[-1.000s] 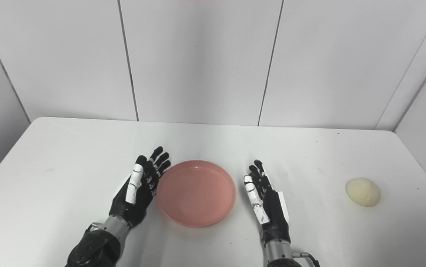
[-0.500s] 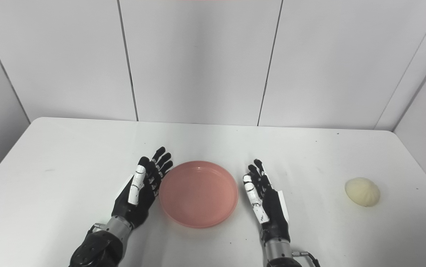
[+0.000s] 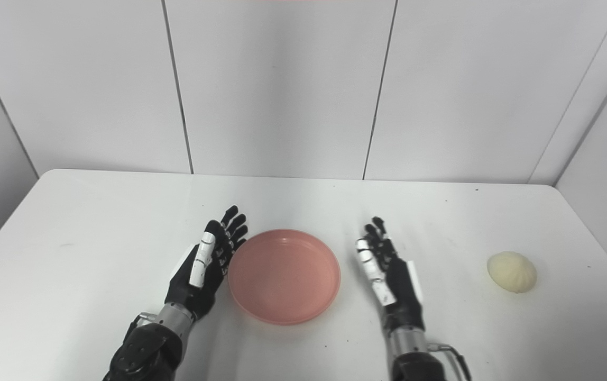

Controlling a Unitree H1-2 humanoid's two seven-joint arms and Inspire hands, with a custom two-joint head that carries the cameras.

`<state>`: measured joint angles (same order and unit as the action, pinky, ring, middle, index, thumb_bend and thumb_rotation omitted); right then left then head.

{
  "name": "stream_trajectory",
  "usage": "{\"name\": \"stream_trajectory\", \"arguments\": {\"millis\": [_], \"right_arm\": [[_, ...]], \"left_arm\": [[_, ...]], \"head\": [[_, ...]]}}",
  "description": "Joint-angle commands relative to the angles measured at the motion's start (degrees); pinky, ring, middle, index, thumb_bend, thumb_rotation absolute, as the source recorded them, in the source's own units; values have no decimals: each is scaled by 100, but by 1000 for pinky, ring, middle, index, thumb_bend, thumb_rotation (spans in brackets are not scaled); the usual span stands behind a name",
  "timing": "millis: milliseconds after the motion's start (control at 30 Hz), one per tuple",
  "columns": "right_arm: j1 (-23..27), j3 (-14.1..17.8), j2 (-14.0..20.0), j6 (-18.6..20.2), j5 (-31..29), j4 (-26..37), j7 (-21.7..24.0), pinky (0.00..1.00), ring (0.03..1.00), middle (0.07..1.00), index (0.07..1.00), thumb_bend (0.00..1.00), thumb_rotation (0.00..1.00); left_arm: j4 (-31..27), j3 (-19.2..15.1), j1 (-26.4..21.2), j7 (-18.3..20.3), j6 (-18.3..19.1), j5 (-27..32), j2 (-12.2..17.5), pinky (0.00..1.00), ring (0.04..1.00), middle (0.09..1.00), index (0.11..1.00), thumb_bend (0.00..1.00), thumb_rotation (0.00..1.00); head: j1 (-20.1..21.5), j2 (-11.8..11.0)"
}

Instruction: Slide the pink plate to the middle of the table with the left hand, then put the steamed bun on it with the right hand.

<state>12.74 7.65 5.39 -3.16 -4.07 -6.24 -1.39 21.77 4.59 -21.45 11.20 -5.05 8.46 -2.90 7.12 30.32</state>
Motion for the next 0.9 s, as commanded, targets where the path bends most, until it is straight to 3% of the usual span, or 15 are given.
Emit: {"name": "stream_trajectory", "arguments": {"millis": [0,233,333,433,667,867], "right_arm": [[329,160,125,-214,-120,198,-67,998,912,915,933,628,728],[656,554,645,-623,41,-104,-261,999,941,940,965,551,701],[724,711,805,-398,103,95,-391,963,942,941,970,501,636],[742,806,873,-178,302,354,-586,954,925,918,940,514,535],[752,747,1091,90,1056,665,-873,885,915,906,936,512,537],[801,950,1289,416,1211,878,-978,829,892,882,903,549,497]], "left_arm": [[264,-32,139,-12,-216,-4,-80,1000,1000,1000,998,729,1000],[244,-86,155,1,-230,42,-127,1000,1000,1000,1000,721,1000],[178,-108,180,49,-199,64,-104,1000,1000,1000,1000,714,1000],[93,-130,217,115,-142,90,-26,1000,1000,1000,1000,713,1000],[-70,-212,267,312,46,287,150,1000,1000,1000,988,696,1000],[-206,-260,317,420,181,380,239,1000,1000,1000,998,692,1000]], "head": [[-6,-1],[60,-18],[225,-9],[495,-55],[1175,-90],[1390,-118]]}}
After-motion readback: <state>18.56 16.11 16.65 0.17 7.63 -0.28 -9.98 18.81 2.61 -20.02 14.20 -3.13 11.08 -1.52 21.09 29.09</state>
